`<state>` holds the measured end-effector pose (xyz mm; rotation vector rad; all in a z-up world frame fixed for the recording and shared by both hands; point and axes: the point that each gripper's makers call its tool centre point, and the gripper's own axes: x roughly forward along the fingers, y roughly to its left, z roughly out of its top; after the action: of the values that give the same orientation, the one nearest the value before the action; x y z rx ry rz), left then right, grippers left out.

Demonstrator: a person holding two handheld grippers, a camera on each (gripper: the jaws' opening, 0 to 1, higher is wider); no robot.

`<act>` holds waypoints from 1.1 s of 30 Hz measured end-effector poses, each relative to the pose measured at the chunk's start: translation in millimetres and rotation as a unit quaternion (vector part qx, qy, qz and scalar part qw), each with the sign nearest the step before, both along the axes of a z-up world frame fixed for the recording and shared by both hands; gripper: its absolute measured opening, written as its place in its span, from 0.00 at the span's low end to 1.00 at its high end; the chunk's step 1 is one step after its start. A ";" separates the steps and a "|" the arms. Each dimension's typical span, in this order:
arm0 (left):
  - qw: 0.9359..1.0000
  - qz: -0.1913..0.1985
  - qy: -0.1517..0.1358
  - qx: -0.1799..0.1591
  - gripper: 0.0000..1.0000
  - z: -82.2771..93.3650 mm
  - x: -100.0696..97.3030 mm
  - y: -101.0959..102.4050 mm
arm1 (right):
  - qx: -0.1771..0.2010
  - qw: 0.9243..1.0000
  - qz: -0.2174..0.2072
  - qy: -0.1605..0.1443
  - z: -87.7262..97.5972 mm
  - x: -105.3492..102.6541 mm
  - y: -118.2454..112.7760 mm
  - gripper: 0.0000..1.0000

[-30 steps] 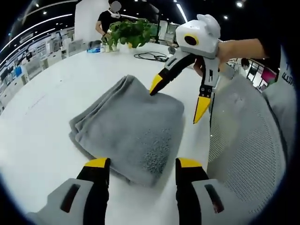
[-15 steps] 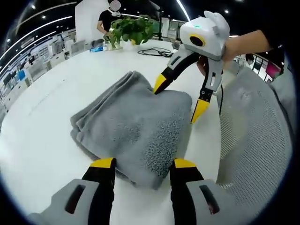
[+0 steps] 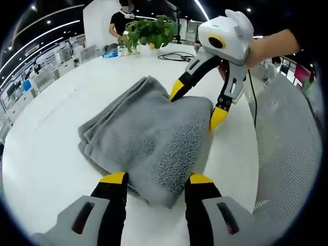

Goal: Fold the towel on the table until its edges align and the towel forms a compact rectangular stack.

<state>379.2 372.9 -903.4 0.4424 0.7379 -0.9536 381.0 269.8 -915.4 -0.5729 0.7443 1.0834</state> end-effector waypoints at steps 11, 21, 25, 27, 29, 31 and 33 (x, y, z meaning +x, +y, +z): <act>1.000 0.010 0.003 0.000 0.44 -1.6 41.7 1.3 | -0.002 1.000 -0.018 -0.004 0.7 45.2 1.5 0.55; 1.000 0.026 0.005 -0.009 0.42 -2.2 79.5 3.5 | 0.029 0.998 -0.051 0.009 5.1 83.2 5.8 0.55; 0.999 0.032 0.001 -0.016 0.42 -2.4 89.6 4.6 | 0.036 0.998 -0.055 0.012 5.8 93.6 5.9 0.54; 0.999 0.036 -0.001 -0.024 0.42 -2.4 95.0 5.3 | 0.039 0.998 -0.057 0.011 6.1 97.2 6.3 0.54; 0.999 0.039 -0.002 -0.028 0.42 -2.3 98.3 5.7 | 0.043 0.997 -0.060 0.009 6.5 101.4 6.9 0.54; 0.999 0.039 -0.003 -0.030 0.42 -1.7 101.7 5.6 | 0.048 0.997 -0.063 0.006 7.6 105.8 7.9 0.54; 0.999 0.040 -0.005 -0.031 0.42 -1.9 105.9 5.9 | 0.050 0.997 -0.064 0.004 7.7 108.8 8.5 0.54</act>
<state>485.1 378.8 -905.2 0.3608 0.7103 -0.8960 489.9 278.3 -907.7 -0.4304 0.7198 0.9980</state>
